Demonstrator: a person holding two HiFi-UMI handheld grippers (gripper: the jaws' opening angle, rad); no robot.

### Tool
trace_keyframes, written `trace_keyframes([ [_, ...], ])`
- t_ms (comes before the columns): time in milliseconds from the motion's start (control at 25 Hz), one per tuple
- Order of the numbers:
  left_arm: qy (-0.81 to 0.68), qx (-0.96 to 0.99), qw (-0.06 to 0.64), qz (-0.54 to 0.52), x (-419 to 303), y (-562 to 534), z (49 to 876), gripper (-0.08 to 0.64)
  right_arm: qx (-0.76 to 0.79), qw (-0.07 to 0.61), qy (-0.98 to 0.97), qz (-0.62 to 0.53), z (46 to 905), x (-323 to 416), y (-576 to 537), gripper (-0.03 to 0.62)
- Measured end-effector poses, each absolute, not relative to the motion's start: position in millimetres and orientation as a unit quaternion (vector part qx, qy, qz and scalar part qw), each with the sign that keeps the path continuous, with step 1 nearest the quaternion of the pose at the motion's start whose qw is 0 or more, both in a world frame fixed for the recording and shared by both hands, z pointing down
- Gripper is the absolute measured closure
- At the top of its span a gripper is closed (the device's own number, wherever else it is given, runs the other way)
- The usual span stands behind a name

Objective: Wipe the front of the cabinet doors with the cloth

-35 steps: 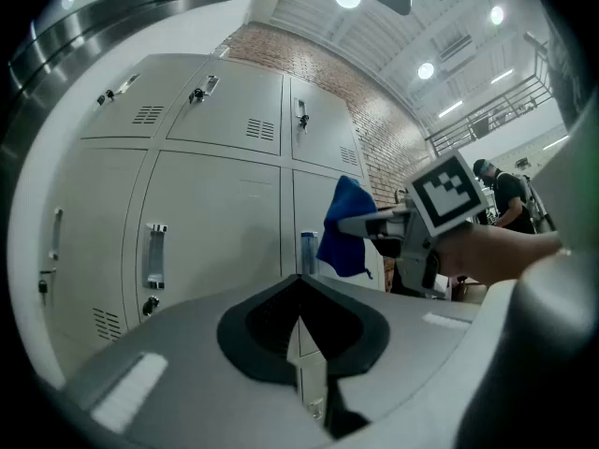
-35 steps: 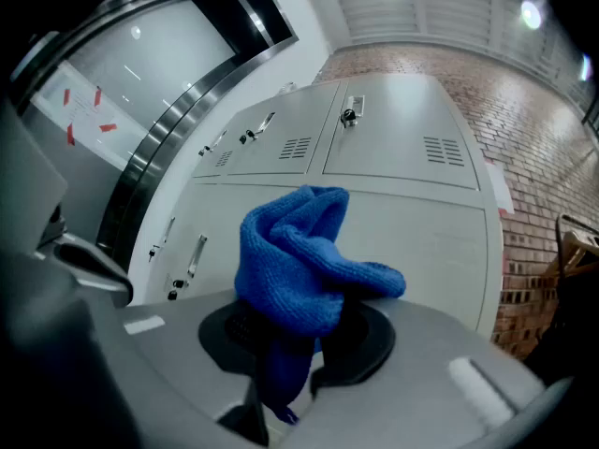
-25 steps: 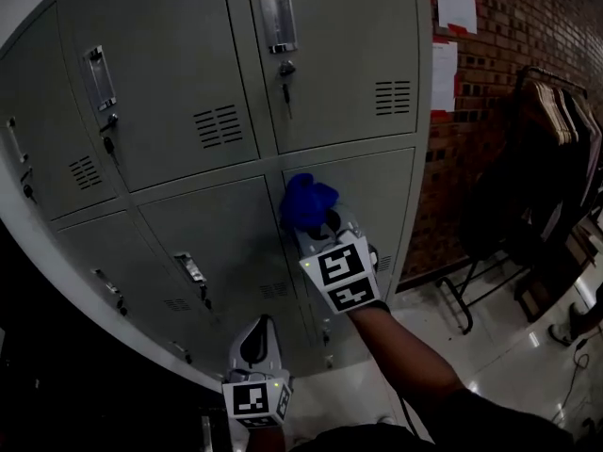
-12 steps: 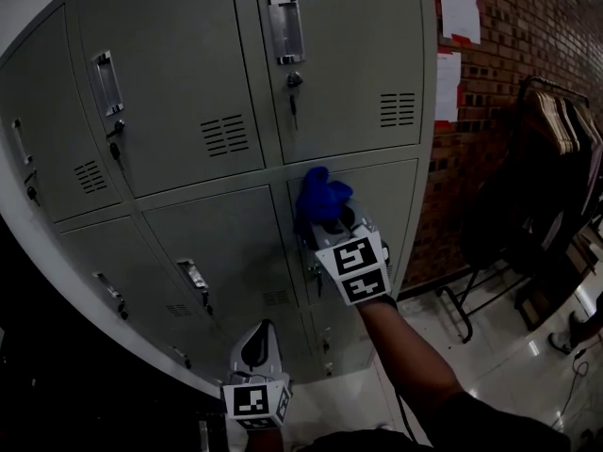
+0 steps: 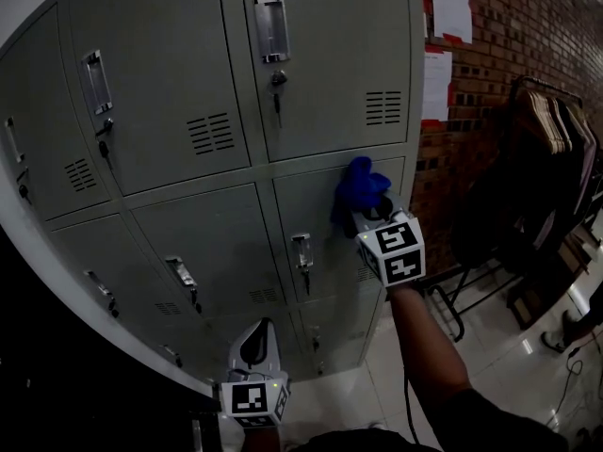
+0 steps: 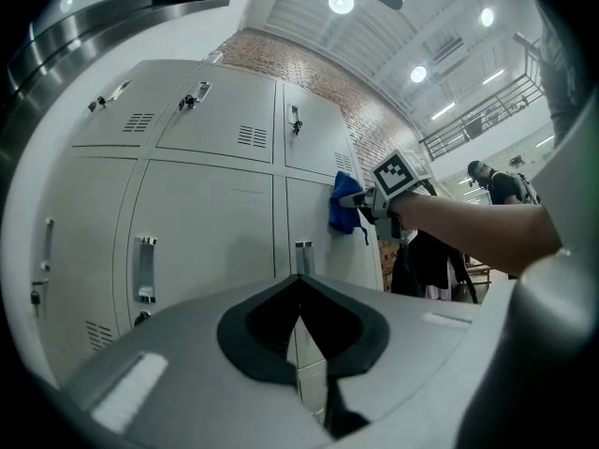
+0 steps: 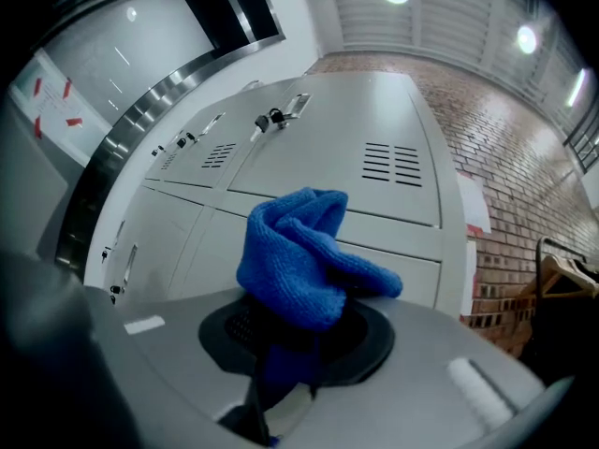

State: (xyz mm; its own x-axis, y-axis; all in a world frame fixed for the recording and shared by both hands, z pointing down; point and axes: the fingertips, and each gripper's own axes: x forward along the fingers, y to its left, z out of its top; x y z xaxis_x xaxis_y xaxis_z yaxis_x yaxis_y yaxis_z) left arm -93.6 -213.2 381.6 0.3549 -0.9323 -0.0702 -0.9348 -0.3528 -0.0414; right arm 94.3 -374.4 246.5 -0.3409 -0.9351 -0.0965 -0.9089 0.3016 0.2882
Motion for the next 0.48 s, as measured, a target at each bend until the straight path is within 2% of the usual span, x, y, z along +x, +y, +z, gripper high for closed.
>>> trace_keyframes([
  [480,0.577,-0.816,0.032,0.021,-95,-207,390,0.543,0.62,0.073,-0.766,-0.152,250,172,-380,0.503],
])
